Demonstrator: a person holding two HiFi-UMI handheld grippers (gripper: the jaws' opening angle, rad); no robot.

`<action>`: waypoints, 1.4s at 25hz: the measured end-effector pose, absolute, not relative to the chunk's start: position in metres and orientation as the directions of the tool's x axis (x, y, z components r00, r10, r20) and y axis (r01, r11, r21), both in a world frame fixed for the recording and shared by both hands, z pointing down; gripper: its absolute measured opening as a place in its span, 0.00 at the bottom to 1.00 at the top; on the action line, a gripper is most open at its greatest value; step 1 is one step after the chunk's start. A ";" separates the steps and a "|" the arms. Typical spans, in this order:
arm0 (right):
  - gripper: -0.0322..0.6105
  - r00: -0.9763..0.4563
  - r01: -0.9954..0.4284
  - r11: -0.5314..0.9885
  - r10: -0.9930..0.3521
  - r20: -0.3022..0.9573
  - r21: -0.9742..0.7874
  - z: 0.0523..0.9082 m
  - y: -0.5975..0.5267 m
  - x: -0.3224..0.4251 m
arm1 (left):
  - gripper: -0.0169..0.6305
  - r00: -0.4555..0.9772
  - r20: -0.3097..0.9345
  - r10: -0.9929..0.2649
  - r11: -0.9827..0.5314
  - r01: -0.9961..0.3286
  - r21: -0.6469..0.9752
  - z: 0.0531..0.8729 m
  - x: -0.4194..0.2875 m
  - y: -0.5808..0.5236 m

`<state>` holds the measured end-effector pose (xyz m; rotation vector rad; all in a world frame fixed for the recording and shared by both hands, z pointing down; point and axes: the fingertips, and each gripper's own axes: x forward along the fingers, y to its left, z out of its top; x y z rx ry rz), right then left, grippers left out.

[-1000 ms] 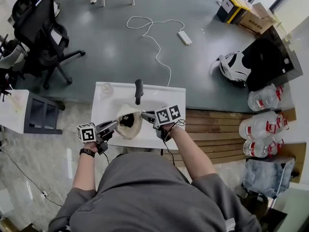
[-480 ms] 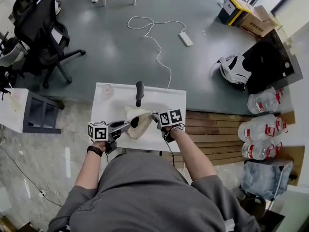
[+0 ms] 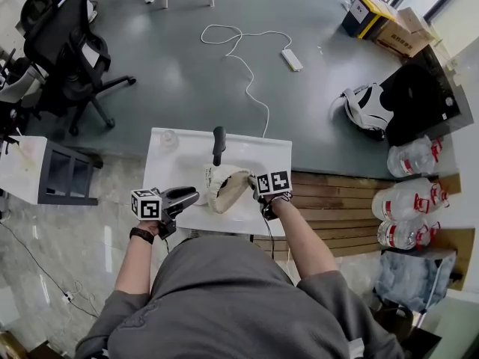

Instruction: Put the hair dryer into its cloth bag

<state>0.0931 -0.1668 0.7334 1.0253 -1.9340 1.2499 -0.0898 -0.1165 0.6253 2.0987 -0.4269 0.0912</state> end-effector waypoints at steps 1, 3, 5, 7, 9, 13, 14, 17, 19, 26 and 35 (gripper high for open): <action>0.07 -0.504 -0.860 0.244 -0.276 0.818 -0.448 0.737 -0.167 0.098 | 0.25 0.934 0.234 -0.271 -0.476 -0.341 0.811 0.626 -0.094 -0.115; 0.07 -0.489 -0.870 0.223 -0.269 0.830 -0.440 0.745 -0.165 0.105 | 0.25 0.926 0.241 -0.290 -0.459 -0.356 0.814 0.630 -0.104 -0.113; 0.07 -0.465 -0.883 0.201 -0.261 0.846 -0.423 0.754 -0.161 0.113 | 0.25 0.916 0.252 -0.313 -0.437 -0.375 0.818 0.635 -0.115 -0.110; 0.07 -0.434 -0.899 0.181 -0.255 0.864 -0.399 0.764 -0.157 0.122 | 0.24 0.905 0.261 -0.335 -0.417 -0.391 0.821 0.640 -0.124 -0.108; 0.07 -0.414 -0.909 0.161 -0.247 0.876 -0.384 0.774 -0.151 0.129 | 0.24 0.896 0.270 -0.353 -0.399 -0.405 0.823 0.643 -0.132 -0.107; 0.07 -0.362 -0.931 0.126 -0.221 0.905 -0.342 0.792 -0.141 0.140 | 0.24 0.878 0.286 -0.384 -0.368 -0.429 0.825 0.648 -0.144 -0.106; 0.07 -0.346 -0.938 0.114 -0.217 0.913 -0.328 0.796 -0.139 0.143 | 0.24 0.875 0.289 -0.389 -0.362 -0.433 0.825 0.649 -0.145 -0.106; 0.08 -0.313 -0.950 0.082 -0.213 0.926 -0.302 0.804 -0.134 0.150 | 0.24 0.869 0.300 -0.393 -0.355 -0.444 0.822 0.649 -0.147 -0.103; 0.09 -0.306 -0.952 0.083 -0.216 0.927 -0.295 0.804 -0.132 0.152 | 0.24 0.866 0.306 -0.396 -0.355 -0.452 0.819 0.650 -0.150 -0.103; 0.10 -0.287 -0.958 0.089 -0.260 0.922 -0.273 0.790 -0.133 0.167 | 0.24 0.860 0.315 -0.402 -0.360 -0.464 0.809 0.652 -0.154 -0.108; 0.10 -0.194 -0.980 0.140 -0.473 0.859 -0.143 0.729 -0.155 0.187 | 0.24 0.858 0.352 -0.375 -0.440 -0.499 0.746 0.648 -0.134 -0.120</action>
